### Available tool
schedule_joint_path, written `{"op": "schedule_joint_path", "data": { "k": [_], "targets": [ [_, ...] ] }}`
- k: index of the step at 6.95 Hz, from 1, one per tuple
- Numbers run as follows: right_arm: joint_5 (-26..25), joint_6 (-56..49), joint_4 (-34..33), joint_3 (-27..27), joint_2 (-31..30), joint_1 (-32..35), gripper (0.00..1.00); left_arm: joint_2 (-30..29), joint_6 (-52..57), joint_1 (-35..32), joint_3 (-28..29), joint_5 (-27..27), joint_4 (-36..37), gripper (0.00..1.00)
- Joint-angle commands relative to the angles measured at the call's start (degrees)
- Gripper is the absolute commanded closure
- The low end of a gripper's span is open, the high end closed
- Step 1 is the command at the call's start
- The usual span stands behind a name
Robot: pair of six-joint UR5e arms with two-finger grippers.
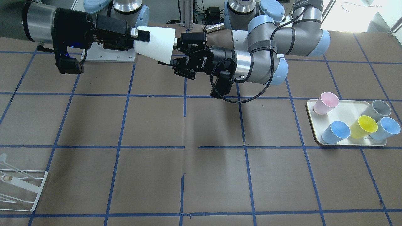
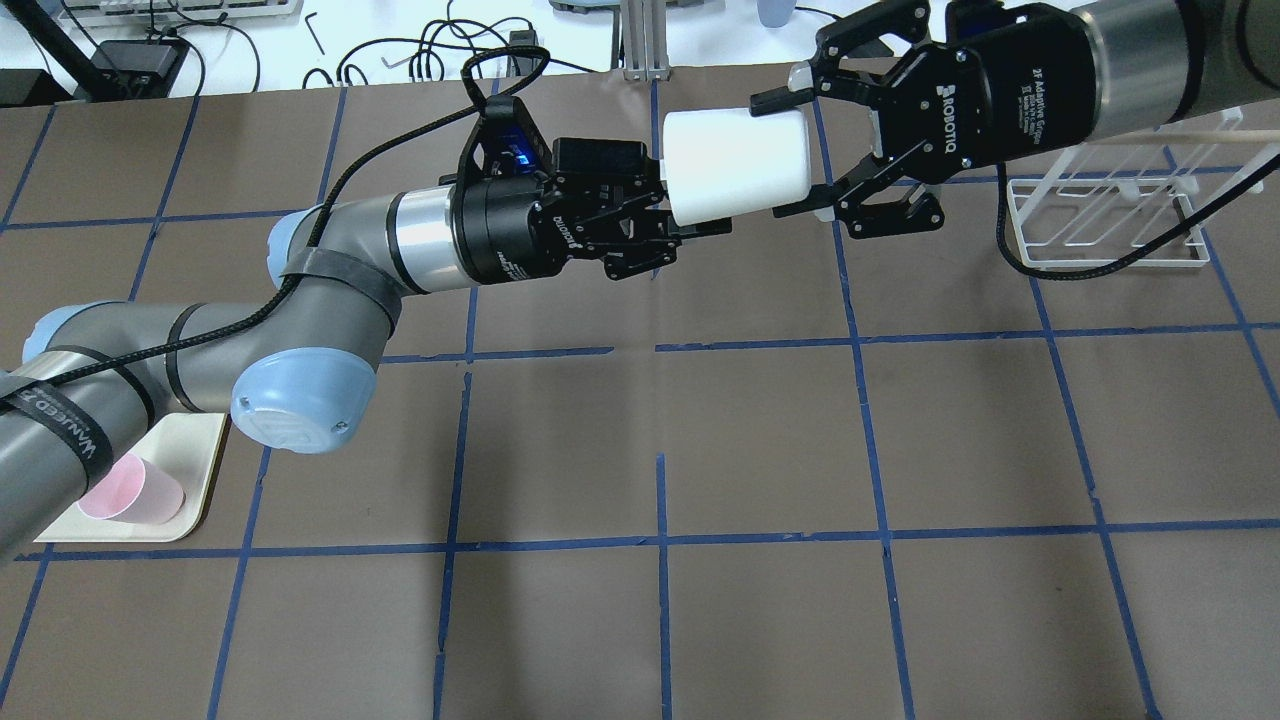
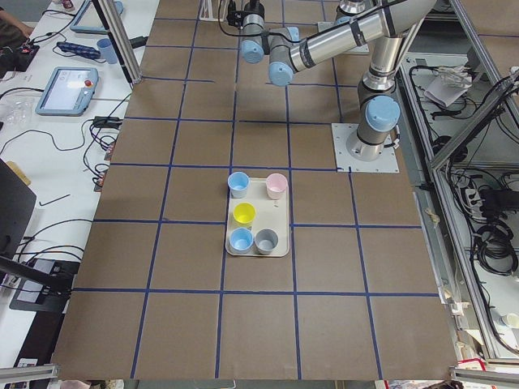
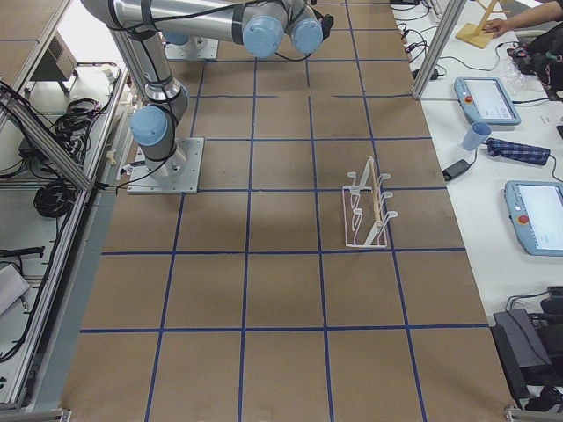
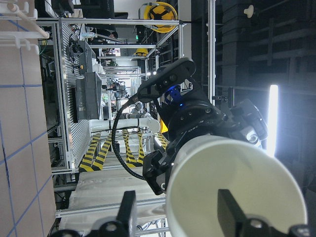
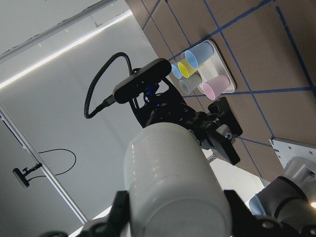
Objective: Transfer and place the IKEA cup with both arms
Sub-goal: 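Close the left gripper on the white cup's rim beside the right gripper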
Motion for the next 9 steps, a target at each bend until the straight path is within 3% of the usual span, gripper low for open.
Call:
{"op": "schedule_joint_path", "data": {
  "k": [1, 2, 3, 4, 9],
  "targets": [
    [-0.1, 0.0, -0.1, 0.1, 0.0, 0.0, 0.67, -0.5, 0.0, 0.0, 0.0, 0.0, 2.0, 0.88],
    [-0.1, 0.1, -0.1, 0.1, 0.0, 0.0, 0.63, -0.3, 0.0, 0.1, 0.0, 0.0, 2.0, 1.0],
    [-0.2, 0.3, 0.1, 0.0, 0.0, 0.0, 0.28, -0.2, 0.0, 0.1, 0.0, 0.1, 2.0, 1.0],
    [-0.6, 0.3, 0.1, 0.0, 0.0, 0.0, 0.0, -0.2, 0.0, 0.1, 0.0, 0.0, 2.0, 1.0],
    [-0.9, 1.7, -0.5, -1.0, 0.5, -0.1, 0.0, 0.1, -2.3, 0.2, 0.0, 0.4, 2.0, 1.0]
  ]
}}
